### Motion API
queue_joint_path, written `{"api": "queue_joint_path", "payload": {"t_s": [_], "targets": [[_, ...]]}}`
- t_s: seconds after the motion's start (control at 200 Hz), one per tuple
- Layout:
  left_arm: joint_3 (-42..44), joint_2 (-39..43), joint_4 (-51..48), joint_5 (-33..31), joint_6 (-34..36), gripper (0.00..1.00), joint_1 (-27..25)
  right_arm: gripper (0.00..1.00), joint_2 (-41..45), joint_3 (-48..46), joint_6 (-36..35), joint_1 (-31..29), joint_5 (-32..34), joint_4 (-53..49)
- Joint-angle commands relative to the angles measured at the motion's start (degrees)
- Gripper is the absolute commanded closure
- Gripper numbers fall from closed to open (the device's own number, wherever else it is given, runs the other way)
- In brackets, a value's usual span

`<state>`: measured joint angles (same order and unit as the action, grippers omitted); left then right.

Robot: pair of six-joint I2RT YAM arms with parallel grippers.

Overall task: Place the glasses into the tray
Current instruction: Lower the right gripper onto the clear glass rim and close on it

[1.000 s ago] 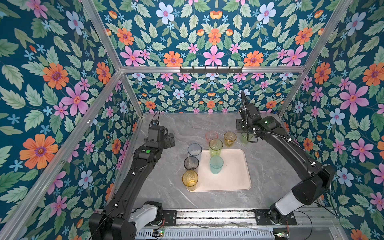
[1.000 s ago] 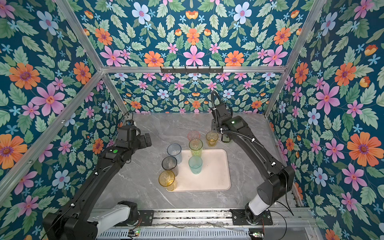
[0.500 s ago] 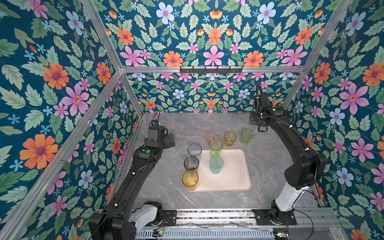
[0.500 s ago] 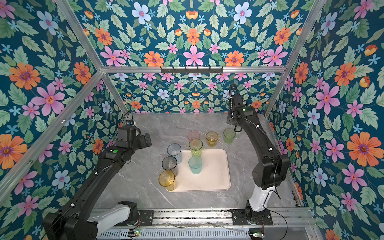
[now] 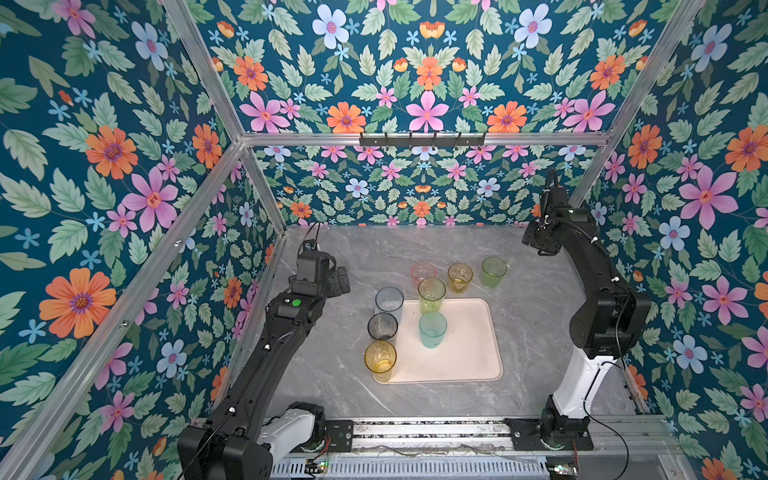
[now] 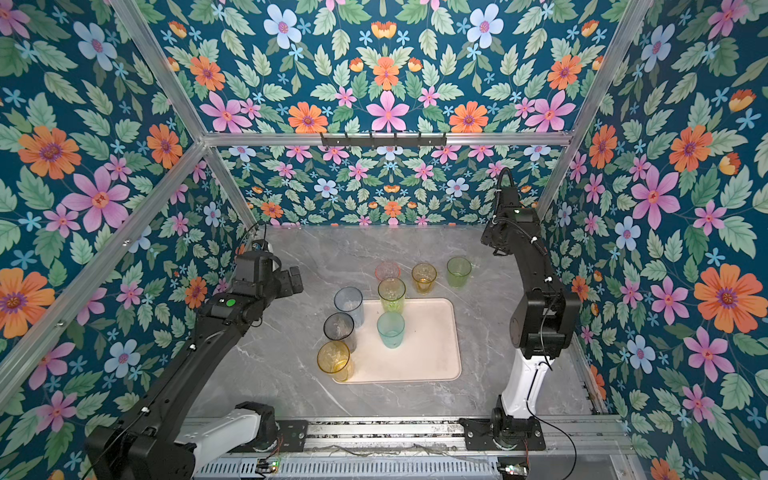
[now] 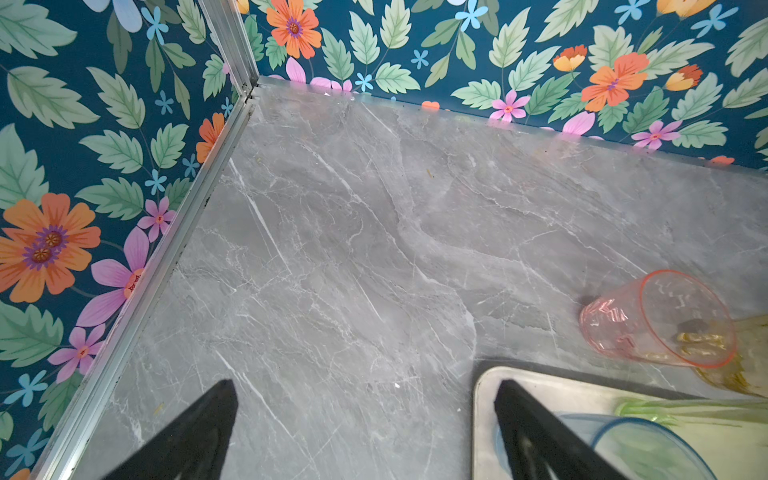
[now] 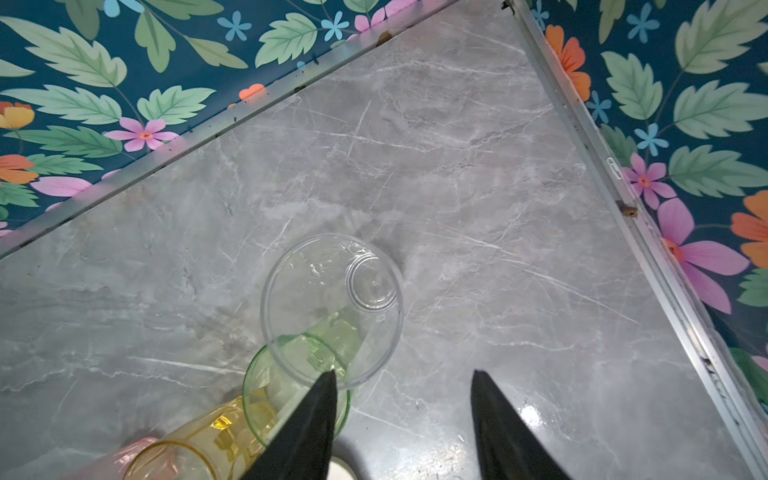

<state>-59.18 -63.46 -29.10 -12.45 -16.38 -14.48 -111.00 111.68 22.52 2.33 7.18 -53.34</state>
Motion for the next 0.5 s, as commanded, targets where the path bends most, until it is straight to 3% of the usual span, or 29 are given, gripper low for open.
{"api": "queue_joint_path", "payload": {"t_s": [0.0,0.495], "targets": [[0.0,-0.1,0.6,-0.8,0.5,0.01,0.0,0.46,-1.6,1.3,1.9,1.0,-3.2,-2.4],[0.2,-0.2,0.5,-0.6,0.4,0.01,0.1,0.47,-9.3,6.8,1.9,2.2,-5.0,-6.4]]}}
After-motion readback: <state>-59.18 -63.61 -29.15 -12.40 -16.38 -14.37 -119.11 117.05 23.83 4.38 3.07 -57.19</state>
